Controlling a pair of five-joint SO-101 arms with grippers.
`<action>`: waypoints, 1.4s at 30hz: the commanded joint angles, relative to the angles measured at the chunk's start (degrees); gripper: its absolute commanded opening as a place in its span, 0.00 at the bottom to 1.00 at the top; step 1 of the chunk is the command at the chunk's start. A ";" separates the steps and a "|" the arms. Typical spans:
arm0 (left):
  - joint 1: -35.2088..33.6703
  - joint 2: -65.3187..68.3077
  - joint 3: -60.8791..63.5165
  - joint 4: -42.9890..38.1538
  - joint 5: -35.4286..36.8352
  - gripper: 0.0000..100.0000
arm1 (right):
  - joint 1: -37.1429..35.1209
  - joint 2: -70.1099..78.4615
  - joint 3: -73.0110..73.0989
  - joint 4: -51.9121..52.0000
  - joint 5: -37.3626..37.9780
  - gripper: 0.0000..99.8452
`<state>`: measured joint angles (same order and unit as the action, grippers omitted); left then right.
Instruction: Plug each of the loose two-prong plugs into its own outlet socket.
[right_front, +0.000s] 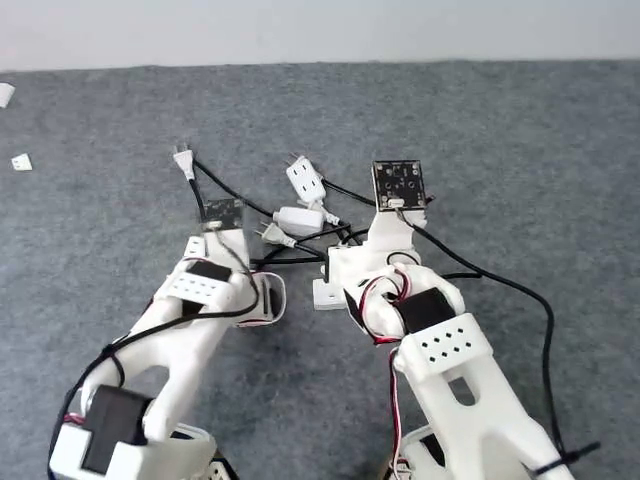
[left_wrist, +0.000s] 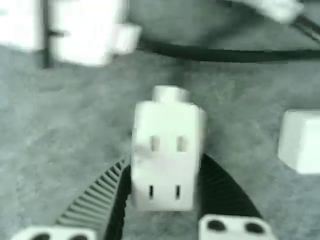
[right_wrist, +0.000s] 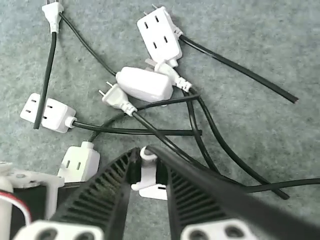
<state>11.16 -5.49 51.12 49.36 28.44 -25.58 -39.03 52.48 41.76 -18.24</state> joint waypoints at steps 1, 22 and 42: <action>0.79 -0.53 -1.19 0.53 0.53 0.01 | 0.57 -0.75 -3.96 0.57 -0.53 0.01; 10.99 1.67 -2.33 6.77 7.56 0.01 | 36.09 -3.47 2.37 28.70 36.92 0.01; 10.81 1.49 -1.45 7.12 2.29 0.01 | 36.18 -0.57 0.09 28.53 32.18 0.14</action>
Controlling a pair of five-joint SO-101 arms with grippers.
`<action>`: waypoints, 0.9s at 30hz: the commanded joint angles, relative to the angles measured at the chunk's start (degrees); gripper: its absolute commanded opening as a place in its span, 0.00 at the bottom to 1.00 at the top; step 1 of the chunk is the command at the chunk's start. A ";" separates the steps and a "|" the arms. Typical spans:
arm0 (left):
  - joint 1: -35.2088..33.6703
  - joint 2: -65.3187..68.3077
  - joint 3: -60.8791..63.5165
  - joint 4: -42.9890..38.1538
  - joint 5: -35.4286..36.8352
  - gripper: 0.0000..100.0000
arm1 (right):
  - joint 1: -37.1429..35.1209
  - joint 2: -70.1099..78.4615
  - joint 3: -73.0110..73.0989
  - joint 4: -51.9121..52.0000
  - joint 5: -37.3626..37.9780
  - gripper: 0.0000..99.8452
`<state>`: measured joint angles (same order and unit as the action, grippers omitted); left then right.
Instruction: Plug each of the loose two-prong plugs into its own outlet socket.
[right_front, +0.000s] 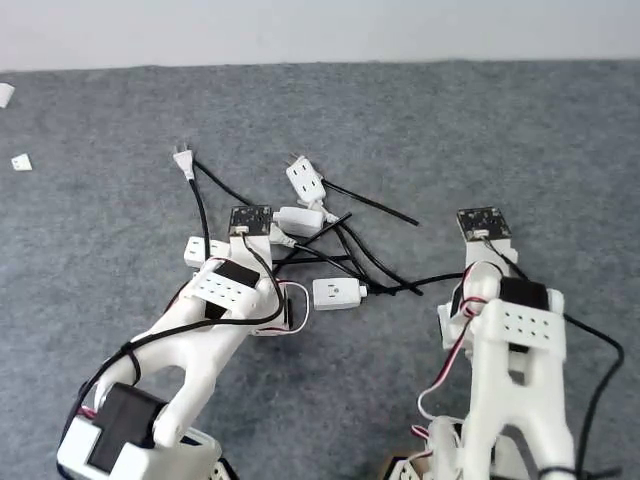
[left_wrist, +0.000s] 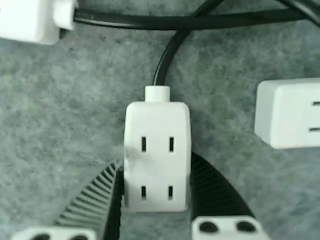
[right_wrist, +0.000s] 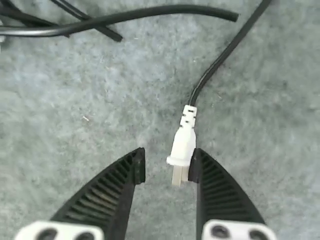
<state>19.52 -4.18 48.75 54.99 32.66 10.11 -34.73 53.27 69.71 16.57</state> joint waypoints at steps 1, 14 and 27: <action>2.46 0.18 1.01 1.49 -2.02 0.01 | 0.57 -6.11 0.70 -0.57 -3.16 0.14; 2.46 -11.16 9.54 -1.49 -2.20 0.01 | 12.26 -11.03 12.48 -15.16 -7.65 0.01; 2.46 -14.24 11.74 -2.64 -1.93 0.01 | 10.33 4.97 8.26 -19.47 -5.54 0.01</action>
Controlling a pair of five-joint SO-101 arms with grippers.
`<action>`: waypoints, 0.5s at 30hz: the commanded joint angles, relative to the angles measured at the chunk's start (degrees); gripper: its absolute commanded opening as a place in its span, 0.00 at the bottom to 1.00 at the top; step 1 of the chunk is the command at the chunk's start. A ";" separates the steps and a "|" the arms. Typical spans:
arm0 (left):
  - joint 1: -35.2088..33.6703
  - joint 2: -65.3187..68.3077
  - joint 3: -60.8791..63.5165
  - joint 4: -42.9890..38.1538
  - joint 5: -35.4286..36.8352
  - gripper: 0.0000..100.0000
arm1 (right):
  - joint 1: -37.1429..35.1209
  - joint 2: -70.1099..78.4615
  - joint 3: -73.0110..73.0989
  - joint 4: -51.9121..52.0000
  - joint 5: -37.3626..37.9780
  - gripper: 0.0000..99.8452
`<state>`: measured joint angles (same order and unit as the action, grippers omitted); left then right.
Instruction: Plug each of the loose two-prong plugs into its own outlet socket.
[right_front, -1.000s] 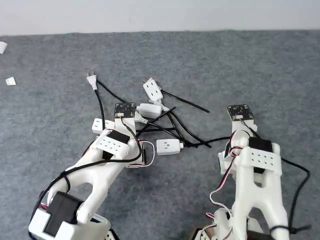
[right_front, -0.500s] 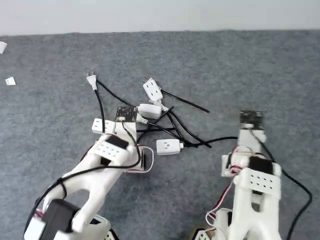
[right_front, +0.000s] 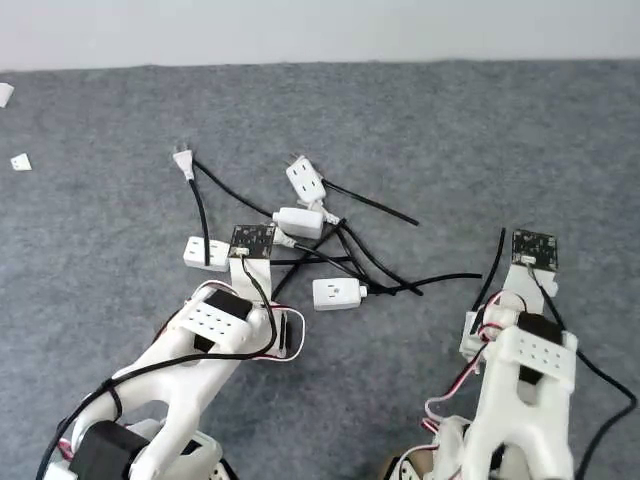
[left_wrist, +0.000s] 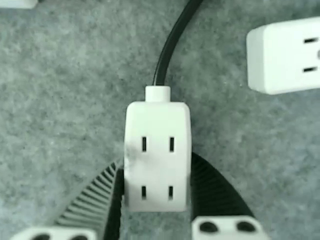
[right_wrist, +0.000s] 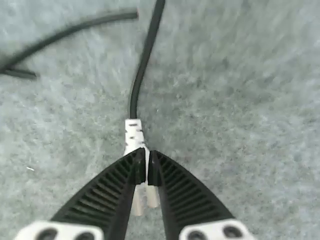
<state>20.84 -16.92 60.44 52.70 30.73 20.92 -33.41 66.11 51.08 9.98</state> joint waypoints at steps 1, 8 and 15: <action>1.14 -1.49 0.04 -0.35 0.00 0.01 | -0.57 5.23 -5.45 -0.57 1.05 0.01; 1.14 -1.49 0.04 -0.35 0.00 0.01 | -1.89 11.30 -8.79 1.10 3.52 0.01; 1.32 -1.49 0.04 -0.35 -0.18 0.01 | -2.51 10.51 -9.41 1.10 2.99 0.01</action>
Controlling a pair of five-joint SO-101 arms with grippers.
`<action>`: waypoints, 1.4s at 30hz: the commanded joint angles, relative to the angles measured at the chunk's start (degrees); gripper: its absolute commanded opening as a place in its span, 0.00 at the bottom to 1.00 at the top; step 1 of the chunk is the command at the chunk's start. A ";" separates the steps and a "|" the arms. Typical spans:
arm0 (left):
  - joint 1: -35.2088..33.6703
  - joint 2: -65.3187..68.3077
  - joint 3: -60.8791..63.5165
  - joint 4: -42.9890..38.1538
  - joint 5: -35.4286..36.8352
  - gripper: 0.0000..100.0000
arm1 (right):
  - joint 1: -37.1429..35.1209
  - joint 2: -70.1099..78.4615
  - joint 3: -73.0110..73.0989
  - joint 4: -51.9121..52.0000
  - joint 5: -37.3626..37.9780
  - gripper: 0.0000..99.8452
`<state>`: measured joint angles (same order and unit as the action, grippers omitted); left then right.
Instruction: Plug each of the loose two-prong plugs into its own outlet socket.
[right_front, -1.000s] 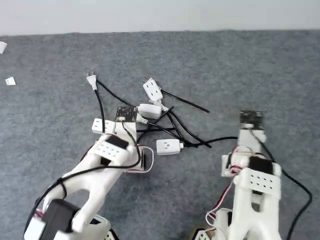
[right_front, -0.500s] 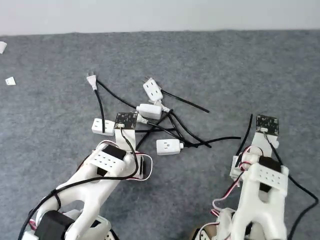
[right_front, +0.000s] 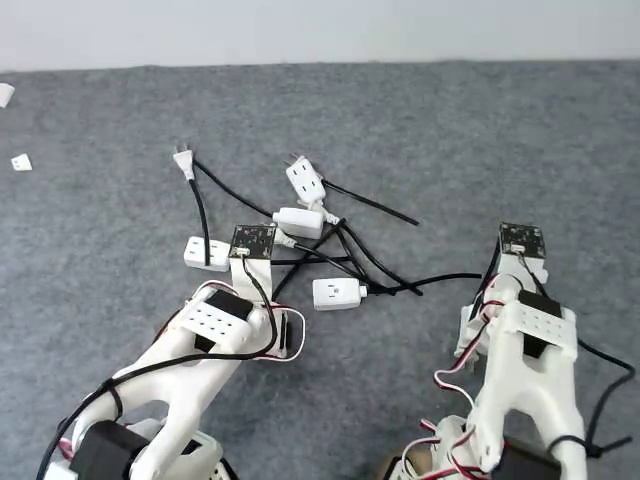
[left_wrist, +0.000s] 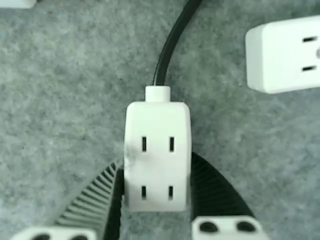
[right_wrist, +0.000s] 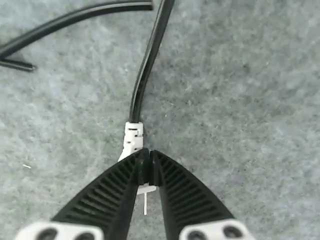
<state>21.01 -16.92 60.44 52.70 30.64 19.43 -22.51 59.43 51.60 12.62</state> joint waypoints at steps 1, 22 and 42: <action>1.23 -1.49 0.04 -0.35 -0.18 0.01 | -1.01 -1.45 -2.73 0.57 -0.70 0.01; 1.32 -1.49 0.04 -0.35 -0.18 0.01 | -1.54 -24.75 8.44 4.70 -3.69 0.01; 1.32 -1.49 0.04 -0.35 -0.18 0.01 | -1.63 -7.60 2.46 4.79 -2.02 0.01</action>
<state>21.19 -16.92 60.44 52.70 30.64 18.46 -33.14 65.23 56.00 9.71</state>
